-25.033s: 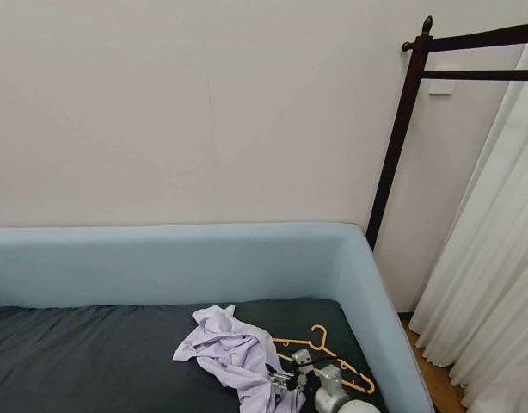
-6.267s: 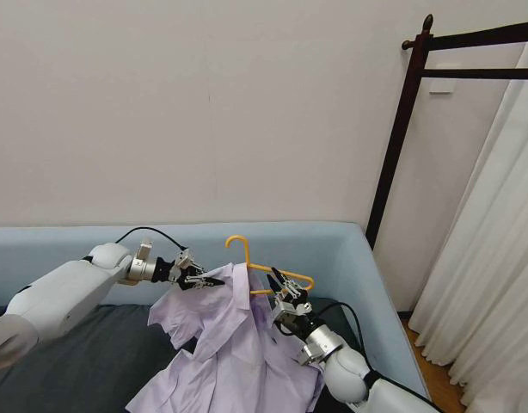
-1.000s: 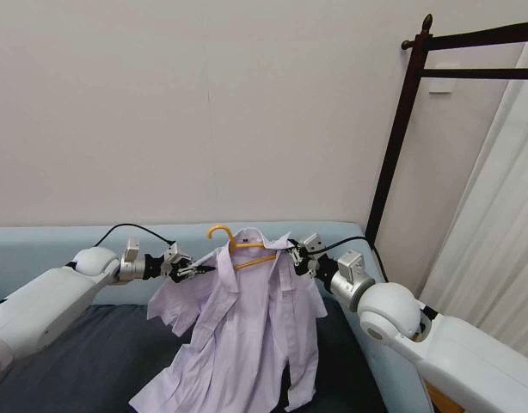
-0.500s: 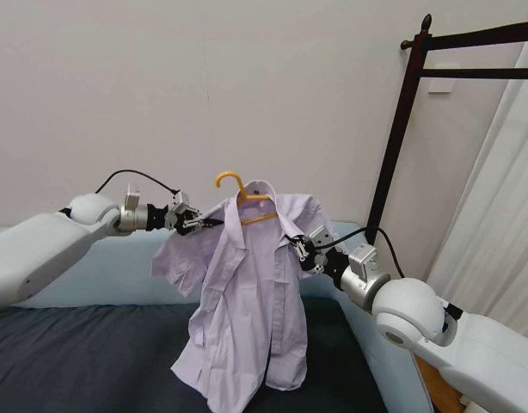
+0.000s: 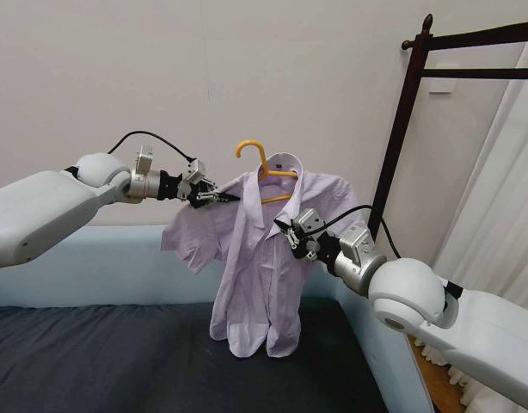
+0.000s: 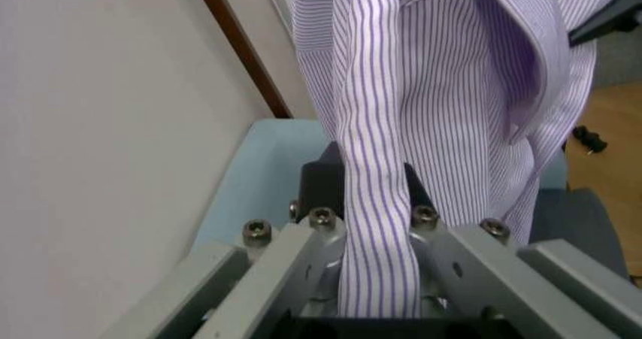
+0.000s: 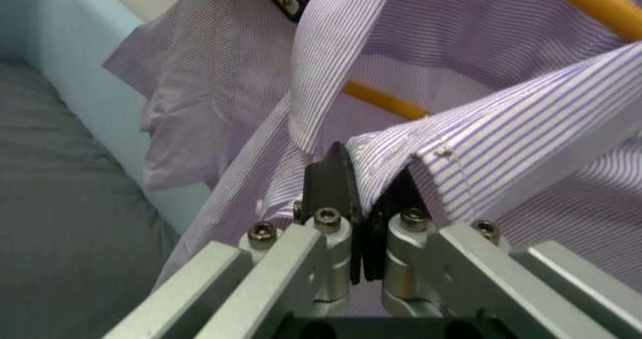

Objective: Pick up the clothes from the sofa and hang them on the clothes hanger.

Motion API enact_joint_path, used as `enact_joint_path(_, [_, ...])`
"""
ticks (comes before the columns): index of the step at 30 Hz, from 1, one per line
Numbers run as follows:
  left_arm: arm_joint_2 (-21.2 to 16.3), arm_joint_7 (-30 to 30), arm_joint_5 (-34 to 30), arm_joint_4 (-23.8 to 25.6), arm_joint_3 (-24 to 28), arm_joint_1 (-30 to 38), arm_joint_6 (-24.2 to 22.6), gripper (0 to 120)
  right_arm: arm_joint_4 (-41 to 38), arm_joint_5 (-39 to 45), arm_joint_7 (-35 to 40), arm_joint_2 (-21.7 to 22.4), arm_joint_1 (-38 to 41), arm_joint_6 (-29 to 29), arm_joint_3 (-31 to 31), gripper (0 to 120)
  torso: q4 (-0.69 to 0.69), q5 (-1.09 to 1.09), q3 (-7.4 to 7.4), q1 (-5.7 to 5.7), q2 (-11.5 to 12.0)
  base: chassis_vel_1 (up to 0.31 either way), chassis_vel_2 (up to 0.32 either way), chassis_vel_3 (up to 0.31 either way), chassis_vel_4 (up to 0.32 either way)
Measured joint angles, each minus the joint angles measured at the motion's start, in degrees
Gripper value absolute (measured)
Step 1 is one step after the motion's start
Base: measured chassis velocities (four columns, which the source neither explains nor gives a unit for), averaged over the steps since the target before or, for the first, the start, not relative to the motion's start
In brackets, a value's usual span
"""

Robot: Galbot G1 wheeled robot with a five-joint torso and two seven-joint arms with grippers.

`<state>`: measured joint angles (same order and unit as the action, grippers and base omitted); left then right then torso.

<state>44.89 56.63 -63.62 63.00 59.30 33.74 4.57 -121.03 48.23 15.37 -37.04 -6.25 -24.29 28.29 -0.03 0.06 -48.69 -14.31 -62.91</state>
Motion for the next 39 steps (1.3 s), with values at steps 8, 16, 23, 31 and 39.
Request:
enact_joint_path(8, [-0.9,-0.2,-1.3,1.1,0.0,0.1,-0.3,1,-1.8,0.6,1.3,2.0,-2.3,-2.8,-1.7,8,0.03,0.0,0.0,0.0,0.0,0.0,0.0,0.0,0.0])
enact_joint_path(16, [-1.1,-0.6,-1.3,0.7,-0.5,-0.2,-0.3,1,-5.3,3.5,3.7,5.9,-6.7,-4.2,-5.9,31,0.0,0.01,0.0,0.0,0.0,0.0,0.0,0.0,0.0])
enact_joint_path(23, [-1.3,-1.3,-1.2,1.3,-1.4,-1.0,-0.3,1,-8.6,3.9,5.8,9.2,-14.5,-5.3,-13.0,65,0.01,0.0,0.0,0.0,0.0,0.0,0.0,0.0,0.0])
enact_joint_path(31, [-0.5,-4.6,-2.2,6.5,-1.9,-3.7,-1.9,1,-11.7,18.3,18.1,7.9,-15.0,-3.6,-22.3,98,-0.01,0.0,0.0,0.0,0.0,0.0,0.0,0.0,0.0])
enact_joint_path(39, [2.0,-4.3,-3.3,6.2,0.4,-1.0,-2.5,1,-10.2,21.6,18.7,8.6,-12.6,-4.1,-22.8,99,-0.01,0.01,0.0,0.0,0.0,0.0,0.0,0.0,0.0])
